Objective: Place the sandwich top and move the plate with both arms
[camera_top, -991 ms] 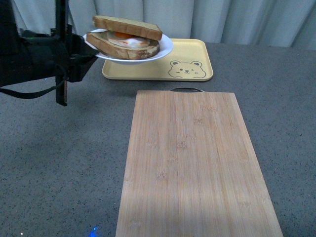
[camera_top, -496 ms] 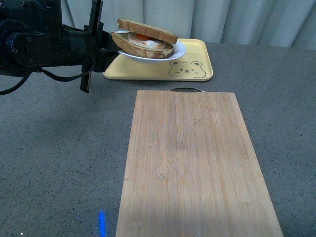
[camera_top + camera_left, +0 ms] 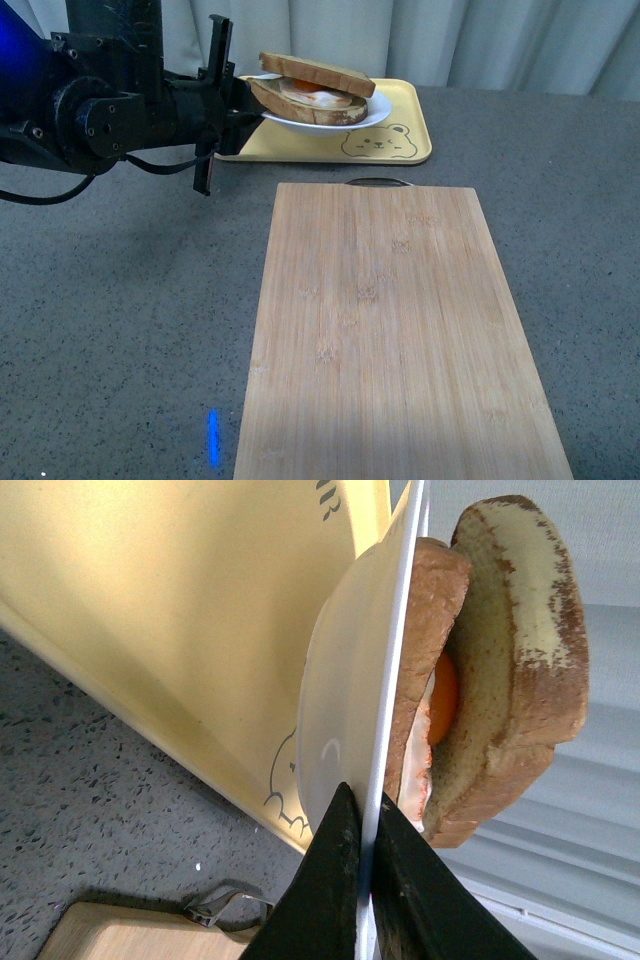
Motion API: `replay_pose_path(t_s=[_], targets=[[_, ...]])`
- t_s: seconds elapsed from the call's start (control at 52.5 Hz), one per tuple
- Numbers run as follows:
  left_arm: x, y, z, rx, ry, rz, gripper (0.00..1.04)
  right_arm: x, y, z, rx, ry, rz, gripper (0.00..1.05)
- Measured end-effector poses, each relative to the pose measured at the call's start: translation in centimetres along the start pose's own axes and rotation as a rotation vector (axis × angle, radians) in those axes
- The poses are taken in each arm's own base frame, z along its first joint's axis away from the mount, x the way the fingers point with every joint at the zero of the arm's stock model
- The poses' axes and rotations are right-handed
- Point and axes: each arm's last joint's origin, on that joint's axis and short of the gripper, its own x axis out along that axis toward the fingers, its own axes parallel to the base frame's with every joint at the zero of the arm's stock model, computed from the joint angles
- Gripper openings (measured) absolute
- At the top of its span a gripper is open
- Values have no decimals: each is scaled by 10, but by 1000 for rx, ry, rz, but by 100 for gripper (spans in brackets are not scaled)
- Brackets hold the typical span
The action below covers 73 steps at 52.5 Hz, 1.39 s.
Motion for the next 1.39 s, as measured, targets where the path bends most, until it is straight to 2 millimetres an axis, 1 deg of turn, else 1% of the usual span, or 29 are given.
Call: replay_pose_path(t_s=[0.248, 0.305, 0.457, 0.496, 0.572, 0.629, 0.781, 0.839, 0.896, 0.991, 1.048, 1.086, 1.124, 1.163, 1.182, 1.201, 1.239, 1.258, 1.296, 1.353, 1.372, 1.391], targets=[[13, 10, 3, -11, -7, 43, 4, 0, 0, 0, 0, 0, 0, 95], [14, 13, 3, -11, -8, 59, 4, 0, 0, 0, 0, 0, 0, 95], [15, 13, 6, -9, -13, 69, 4, 0, 0, 0, 0, 0, 0, 95], [15, 13, 6, -10, -15, 71, 6, 0, 0, 0, 0, 0, 0, 95], [14, 15, 6, -4, -17, 74, 19, 0, 0, 0, 0, 0, 0, 95], [11, 17, 6, -2, -17, 69, 26, 0, 0, 0, 0, 0, 0, 95], [-3, 16, 4, 0, 7, 74, 49, 0, 0, 0, 0, 0, 0, 95], [-14, 10, 2, 17, 23, 67, 62, 0, 0, 0, 0, 0, 0, 95], [-29, 2, -2, 51, 25, 59, 76, 0, 0, 0, 0, 0, 0, 95], [-51, -7, -8, 89, 23, 62, 94, 0, 0, 0, 0, 0, 0, 95], [-64, -10, -14, 137, 19, 71, 100, 0, 0, 0, 0, 0, 0, 95], [-74, -10, -18, 198, -8, 82, 98, 0, 0, 0, 0, 0, 0, 95], [-81, -8, -22, 300, -111, 57, 92, 0, 0, 0, 0, 0, 0, 95], [-91, -8, -24, 504, -288, 28, 85, 0, 0, 0, 0, 0, 0, 95], [-94, -7, -25, 550, -324, 25, 83, 0, 0, 0, 0, 0, 0, 95], [-101, -6, -26, 613, -386, 19, 80, 0, 0, 0, 0, 0, 1, 95], [-117, -4, -29, 799, -489, 44, 73, 0, 0, 0, 0, 0, 0, 95], [-121, -3, -29, 837, -507, 50, 71, 0, 0, 0, 0, 0, 0, 95], [-137, -6, -30, 976, -560, 63, 64, 0, 0, 0, 0, 1, -1, 95], [-166, -13, -30, 1168, -614, 98, 50, 0, 0, 0, 0, 0, -1, 95], [-176, -15, -31, 1204, -624, 107, 44, 0, 0, 0, 0, 1, -1, 95], [-179, -15, -31, 1222, -625, 111, 42, 0, 0, 0, 0, 1, -1, 95]])
